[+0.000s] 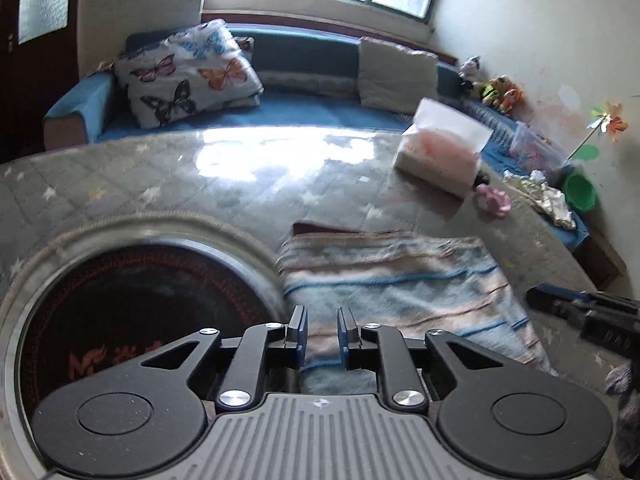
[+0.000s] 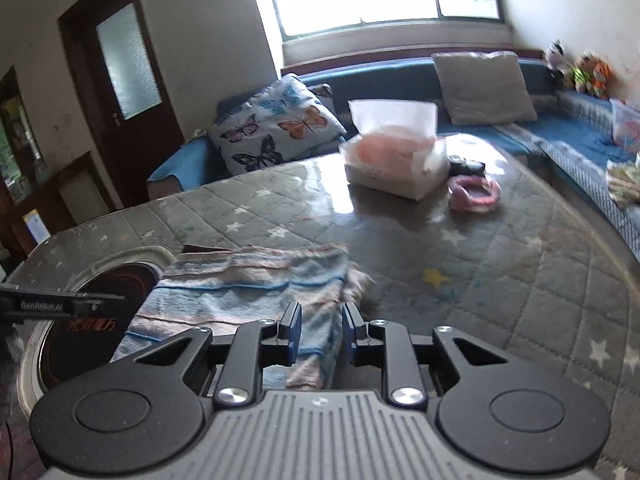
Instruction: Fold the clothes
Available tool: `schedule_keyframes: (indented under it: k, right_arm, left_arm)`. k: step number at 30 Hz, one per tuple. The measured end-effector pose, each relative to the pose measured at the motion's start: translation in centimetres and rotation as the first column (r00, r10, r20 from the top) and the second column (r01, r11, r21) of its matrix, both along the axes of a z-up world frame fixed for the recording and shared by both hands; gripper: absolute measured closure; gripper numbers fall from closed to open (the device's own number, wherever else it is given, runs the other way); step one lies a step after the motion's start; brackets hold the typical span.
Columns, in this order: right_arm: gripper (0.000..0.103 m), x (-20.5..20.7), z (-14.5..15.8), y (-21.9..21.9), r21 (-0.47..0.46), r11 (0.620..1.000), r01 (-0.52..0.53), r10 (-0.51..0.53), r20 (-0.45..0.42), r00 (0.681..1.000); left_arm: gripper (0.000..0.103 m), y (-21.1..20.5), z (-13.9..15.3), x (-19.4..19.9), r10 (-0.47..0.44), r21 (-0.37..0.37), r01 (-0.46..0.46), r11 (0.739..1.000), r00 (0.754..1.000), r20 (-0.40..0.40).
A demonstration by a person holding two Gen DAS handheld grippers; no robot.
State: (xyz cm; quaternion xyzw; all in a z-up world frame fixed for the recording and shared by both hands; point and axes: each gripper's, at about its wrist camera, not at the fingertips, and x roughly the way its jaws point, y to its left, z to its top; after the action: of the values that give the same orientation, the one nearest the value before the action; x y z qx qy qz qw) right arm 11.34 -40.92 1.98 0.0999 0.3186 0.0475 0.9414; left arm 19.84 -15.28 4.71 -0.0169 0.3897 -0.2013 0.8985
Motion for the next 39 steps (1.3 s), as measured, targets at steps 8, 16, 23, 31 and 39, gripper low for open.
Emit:
schedule_keyframes:
  k: [8, 16, 23, 31, 39]
  right_arm:
    - [0.077, 1.3, -0.9, 4.0, -0.076, 0.988, -0.133, 0.132, -0.010, 0.991]
    - [0.076, 2.8, -1.1, 2.4, -0.047, 0.994, -0.103, 0.103, -0.015, 0.995]
    - [0.076, 4.0, -1.3, 0.9, -0.022, 0.997, -0.078, 0.077, -0.020, 0.997]
    - [0.076, 5.8, -2.9, 0.0, -0.014, 0.999, -0.039, 0.038, -0.062, 0.997]
    - [0.076, 6.7, -2.2, 0.1, 0.005, 0.999, -0.043, 0.043, -0.031, 0.999]
  left_arm:
    - [0.085, -2.8, -1.6, 1.1, -0.070, 0.023, 0.071, 0.997, 0.997, -0.029]
    - [0.081, -2.5, -2.6, 2.1, -0.062, 0.025, 0.064, 0.998, 0.997, -0.055]
    - [0.077, -5.1, -1.6, 0.7, -0.168, -0.017, 0.167, 0.986, 0.985, -0.027]
    - [0.077, -6.5, -2.2, 1.6, -0.186, -0.008, 0.185, 0.983, 0.982, -0.035]
    - [0.080, -7.7, -2.2, 5.5, -0.163, -0.049, 0.162, 0.986, 0.986, -0.030]
